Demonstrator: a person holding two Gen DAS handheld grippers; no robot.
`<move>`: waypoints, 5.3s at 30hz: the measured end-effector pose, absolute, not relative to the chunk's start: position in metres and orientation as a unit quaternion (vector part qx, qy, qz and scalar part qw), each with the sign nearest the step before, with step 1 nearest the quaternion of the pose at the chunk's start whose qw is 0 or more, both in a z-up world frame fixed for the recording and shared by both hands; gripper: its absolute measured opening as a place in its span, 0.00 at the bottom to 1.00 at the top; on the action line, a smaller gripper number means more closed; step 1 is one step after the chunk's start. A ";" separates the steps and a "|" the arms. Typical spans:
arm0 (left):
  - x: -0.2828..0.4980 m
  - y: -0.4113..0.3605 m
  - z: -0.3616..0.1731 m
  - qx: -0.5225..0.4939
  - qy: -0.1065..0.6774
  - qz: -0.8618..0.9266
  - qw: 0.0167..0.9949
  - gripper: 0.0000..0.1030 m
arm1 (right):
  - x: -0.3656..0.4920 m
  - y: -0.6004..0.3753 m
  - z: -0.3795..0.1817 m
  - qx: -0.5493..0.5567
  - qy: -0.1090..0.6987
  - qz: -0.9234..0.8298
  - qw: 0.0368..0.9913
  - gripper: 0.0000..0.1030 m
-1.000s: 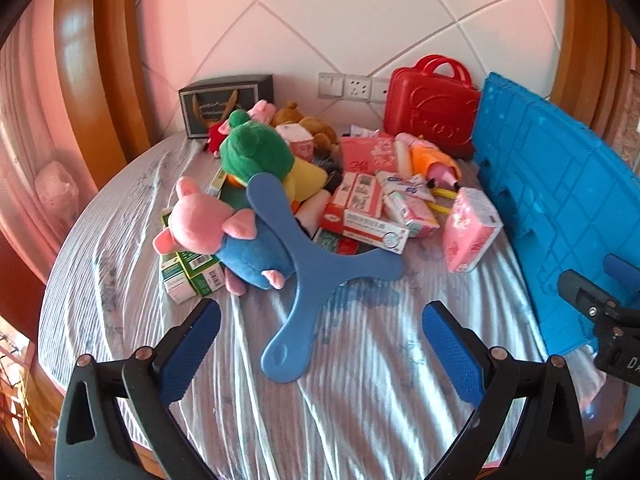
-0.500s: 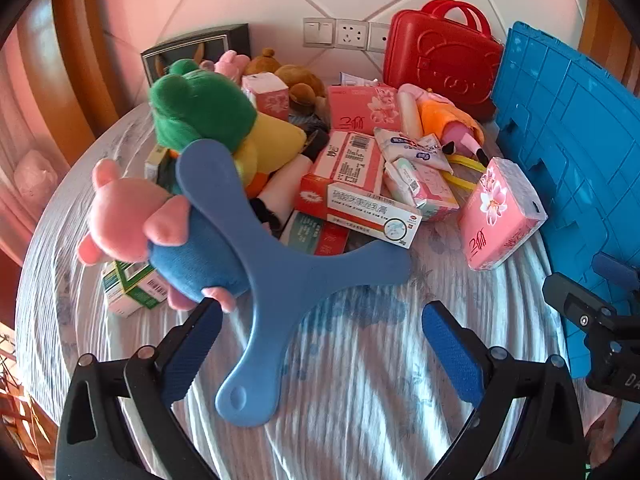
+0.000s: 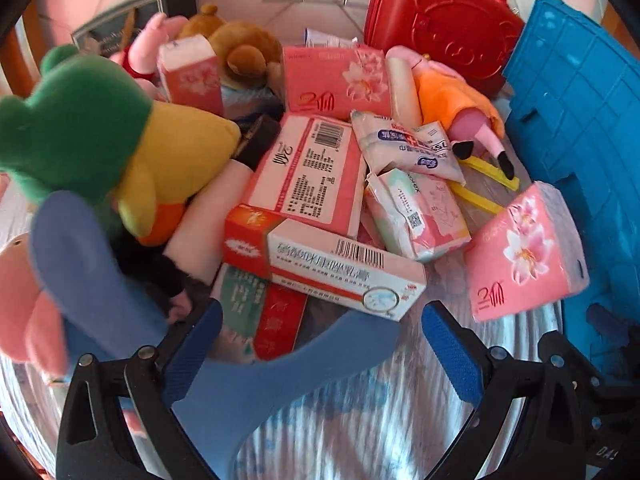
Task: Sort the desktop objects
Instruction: 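Reach both grippers toward the pile of boxes and tissue packs, then grasp the white medicine box with the left gripper while the right grasps a pink tissue pack, then carry both items over the blue crate and open both grippers to drop them, then withdraw both grippers from the crate back toward the pile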
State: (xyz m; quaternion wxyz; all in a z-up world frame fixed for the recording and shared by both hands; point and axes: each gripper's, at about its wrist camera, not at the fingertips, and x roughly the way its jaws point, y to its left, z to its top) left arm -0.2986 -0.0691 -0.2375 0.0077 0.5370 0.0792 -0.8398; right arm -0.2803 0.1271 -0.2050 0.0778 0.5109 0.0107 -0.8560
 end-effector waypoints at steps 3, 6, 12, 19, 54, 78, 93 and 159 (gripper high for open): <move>-0.317 -0.066 -0.251 0.547 0.096 -0.832 0.009 0.99 | -0.297 0.128 -0.224 0.528 0.006 -0.846 0.072 1.00; -0.334 -0.063 -0.264 0.554 0.109 -0.825 0.017 0.99 | -0.310 0.127 -0.238 0.541 0.007 -0.838 0.070 1.00; -0.342 -0.056 -0.288 0.585 0.111 -0.804 0.002 0.91 | -0.328 0.125 -0.254 0.553 0.003 -0.830 0.074 1.00; -0.309 -0.052 -0.278 0.583 0.055 -0.809 -0.049 0.56 | -0.315 0.119 -0.255 0.553 -0.004 -0.828 0.091 0.60; -0.264 -0.025 -0.216 0.505 -0.013 -0.861 -0.058 0.22 | -0.279 0.109 -0.206 0.493 -0.008 -0.862 0.117 0.51; -0.166 -0.017 -0.063 0.310 -0.033 -0.939 -0.144 0.21 | -0.132 0.113 0.010 0.217 -0.006 -0.975 0.051 0.49; -0.155 0.181 0.004 0.241 -0.043 -0.941 -0.233 0.22 | -0.090 0.281 0.075 0.121 0.002 -0.989 -0.091 0.50; -0.136 0.277 0.000 0.276 -0.038 -0.949 -0.151 0.70 | -0.098 0.401 0.036 0.135 0.083 -0.981 -0.113 1.00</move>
